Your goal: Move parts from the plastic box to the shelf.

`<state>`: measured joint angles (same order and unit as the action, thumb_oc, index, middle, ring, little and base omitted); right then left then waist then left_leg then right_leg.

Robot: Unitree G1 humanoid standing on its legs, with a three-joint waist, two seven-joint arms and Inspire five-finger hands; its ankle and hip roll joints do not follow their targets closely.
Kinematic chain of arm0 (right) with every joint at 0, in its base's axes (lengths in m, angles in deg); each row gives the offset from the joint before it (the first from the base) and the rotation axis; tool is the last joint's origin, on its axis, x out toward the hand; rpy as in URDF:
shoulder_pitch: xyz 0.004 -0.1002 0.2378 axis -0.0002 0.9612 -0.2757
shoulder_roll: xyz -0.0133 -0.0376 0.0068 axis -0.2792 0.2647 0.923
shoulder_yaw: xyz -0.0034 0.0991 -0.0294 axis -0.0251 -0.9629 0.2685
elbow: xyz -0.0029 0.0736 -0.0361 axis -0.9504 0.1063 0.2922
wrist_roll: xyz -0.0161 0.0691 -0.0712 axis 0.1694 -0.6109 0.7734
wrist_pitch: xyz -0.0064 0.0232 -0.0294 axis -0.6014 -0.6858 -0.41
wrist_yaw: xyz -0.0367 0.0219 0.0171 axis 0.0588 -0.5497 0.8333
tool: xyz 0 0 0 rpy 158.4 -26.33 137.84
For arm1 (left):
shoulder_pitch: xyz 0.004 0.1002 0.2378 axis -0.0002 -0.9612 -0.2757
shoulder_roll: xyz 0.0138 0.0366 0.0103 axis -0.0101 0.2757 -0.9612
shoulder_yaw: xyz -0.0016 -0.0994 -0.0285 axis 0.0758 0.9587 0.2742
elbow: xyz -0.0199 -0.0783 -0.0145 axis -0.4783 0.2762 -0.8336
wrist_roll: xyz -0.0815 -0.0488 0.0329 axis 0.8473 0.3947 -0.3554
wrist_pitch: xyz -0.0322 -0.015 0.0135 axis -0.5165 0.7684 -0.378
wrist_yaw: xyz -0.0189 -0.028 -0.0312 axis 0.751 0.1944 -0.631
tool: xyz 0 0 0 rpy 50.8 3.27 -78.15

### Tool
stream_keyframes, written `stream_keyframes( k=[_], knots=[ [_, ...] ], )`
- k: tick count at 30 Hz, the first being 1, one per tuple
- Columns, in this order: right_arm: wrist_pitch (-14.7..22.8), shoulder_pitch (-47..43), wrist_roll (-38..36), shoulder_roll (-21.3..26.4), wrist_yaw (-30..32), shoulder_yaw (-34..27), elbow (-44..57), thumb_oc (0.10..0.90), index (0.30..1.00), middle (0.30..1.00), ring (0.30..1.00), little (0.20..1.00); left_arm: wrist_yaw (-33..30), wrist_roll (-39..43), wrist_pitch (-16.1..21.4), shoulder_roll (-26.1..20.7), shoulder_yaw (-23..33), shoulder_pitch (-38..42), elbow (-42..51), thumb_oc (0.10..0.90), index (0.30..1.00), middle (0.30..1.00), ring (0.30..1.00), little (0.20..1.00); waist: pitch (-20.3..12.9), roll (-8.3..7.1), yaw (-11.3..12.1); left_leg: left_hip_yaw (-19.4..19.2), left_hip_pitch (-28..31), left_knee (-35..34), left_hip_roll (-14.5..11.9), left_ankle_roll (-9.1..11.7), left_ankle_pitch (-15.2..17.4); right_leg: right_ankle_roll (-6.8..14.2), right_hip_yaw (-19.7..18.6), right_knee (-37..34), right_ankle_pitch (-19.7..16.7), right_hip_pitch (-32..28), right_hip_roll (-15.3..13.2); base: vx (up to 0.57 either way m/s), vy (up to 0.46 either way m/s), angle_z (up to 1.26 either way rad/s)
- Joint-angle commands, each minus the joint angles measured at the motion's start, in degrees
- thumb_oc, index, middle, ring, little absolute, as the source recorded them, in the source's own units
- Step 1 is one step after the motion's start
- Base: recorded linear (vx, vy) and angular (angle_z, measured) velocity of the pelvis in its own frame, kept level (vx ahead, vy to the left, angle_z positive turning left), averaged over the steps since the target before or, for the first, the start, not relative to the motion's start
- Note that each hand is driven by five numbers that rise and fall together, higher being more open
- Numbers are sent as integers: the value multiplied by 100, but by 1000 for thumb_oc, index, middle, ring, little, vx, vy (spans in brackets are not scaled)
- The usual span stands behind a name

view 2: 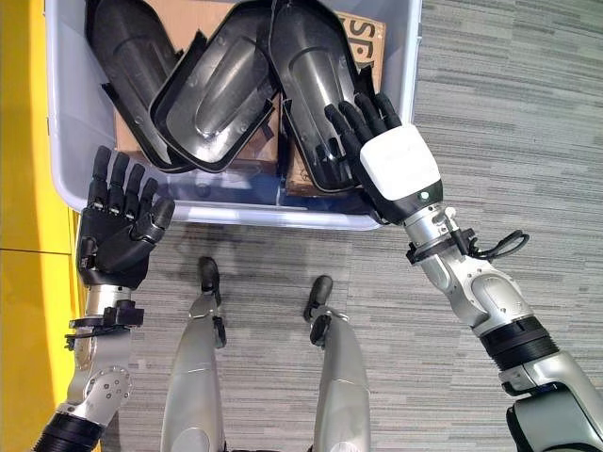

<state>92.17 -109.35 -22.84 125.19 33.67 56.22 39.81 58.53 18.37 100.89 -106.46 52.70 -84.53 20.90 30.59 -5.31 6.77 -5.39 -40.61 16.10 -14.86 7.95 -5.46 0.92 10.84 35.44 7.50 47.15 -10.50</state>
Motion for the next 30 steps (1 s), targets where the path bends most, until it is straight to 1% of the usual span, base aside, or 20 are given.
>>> stream_keyframes(
  k=[1, 6, 9, 11, 13, 17, 20, 22, 23, 26, 30],
  knots=[
    [-5, -384, -22, 268, 87, 136, 19, 900, 1000, 1000, 1000, 1000, 223, -335, 380, 53, 92, 71, 536, 900, 1000, 1000, 1000, 1000, -79, 292, -55, 215, -187, 511, -135, -86, 543, 452, 56, -413, -151, -249, -29, 0, 0, 0],
    [-54, -397, -36, 236, 41, 246, -131, 900, 1000, 1000, 1000, 1000, 415, -227, 360, 27, 85, 97, 540, 900, 1000, 1000, 1000, 1000, -79, 305, -49, 236, -270, 531, -120, -83, 538, 452, 66, -410, -175, -173, -41, 0, 0, 0],
    [-76, -352, 34, 207, 115, 273, -213, 900, 1000, 1000, 1000, 1000, 340, -234, 308, 15, 64, 101, 550, 900, 1000, 1000, 1000, 1000, -79, 309, -52, 252, -320, 550, -107, -91, 539, 447, 64, -391, -190, -121, -34, 0, 0, 0],
    [-168, -346, 121, 171, 238, 301, -272, 900, 1000, 1000, 1000, 1000, 324, -149, 239, 24, 51, 106, 514, 900, 1000, 1000, 1000, 1000, -79, 307, -48, 260, -342, 575, -102, -92, 543, 448, 65, -365, -191, -103, -29, 3, -19, 1],
    [-273, -448, 72, 132, 304, 379, -409, 900, 1000, 1000, 1000, 1000, 435, -132, 308, 31, 48, 152, 454, 900, 1000, 1000, 1000, 1000, -79, 315, -38, 255, -360, 577, -107, -95, 547, 449, 67, -354, -178, -89, -29, 0, 0, 0],
    [-355, -643, 141, 9, 381, 564, -848, 900, 1000, 1000, 1000, 1000, 593, -251, 321, 68, 5, 232, 428, 900, 1000, 1000, 1000, 1000, -79, 356, 3, 259, -364, 599, -88, -103, 558, 430, 68, -328, -156, -91, -29, 0, -2, 1],
    [-303, -709, 116, -89, 501, 741, -1272, 900, 1000, 1000, 1000, 1000, 616, -223, 313, 103, -56, 269, 413, 900, 1000, 1000, 1000, 1000, -79, 407, 20, 252, -355, 590, -69, -112, 561, 427, 63, -340, -162, -84, -43, 0, 0, 0],
    [-369, -696, 187, -193, 691, 844, -1469, 900, 1000, 1000, 1000, 1000, 645, -178, 280, 125, -83, 274, 380, 900, 1000, 1000, 1000, 1000, -79, 443, 30, 253, -349, 587, -53, -117, 561, 421, 48, -339, -176, -70, -53, 11, 9, -3],
    [-419, -782, 157, -278, 802, 922, -1652, 900, 1000, 1000, 1000, 1000, 706, -196, 334, 146, -114, 318, 327, 900, 1000, 1000, 1000, 1000, -79, 465, 40, 239, -337, 580, -50, -119, 560, 415, 39, -348, -177, -67, -46, 0, 0, 0],
    [-517, -1030, 50, -430, 971, 1087, -2111, 900, 1000, 1000, 1000, 1000, 735, -195, 329, 205, -148, 427, 240, 900, 1000, 1000, 1000, 1000, -79, 509, 74, 220, -319, 546, -37, -119, 551, 407, 41, -395, -188, -70, -49, 0, 0, 0],
    [-557, -1215, 274, -563, 1018, 1291, -2563, 900, 1000, 1000, 1000, 1000, 724, -228, 298, 245, -211, 548, 177, 900, 1000, 1000, 1000, 1000, -79, 544, 109, 253, -324, 543, -10, -121, 548, 406, 42, -405, -203, -61, -58, 0, 0, 0]
  ],
)
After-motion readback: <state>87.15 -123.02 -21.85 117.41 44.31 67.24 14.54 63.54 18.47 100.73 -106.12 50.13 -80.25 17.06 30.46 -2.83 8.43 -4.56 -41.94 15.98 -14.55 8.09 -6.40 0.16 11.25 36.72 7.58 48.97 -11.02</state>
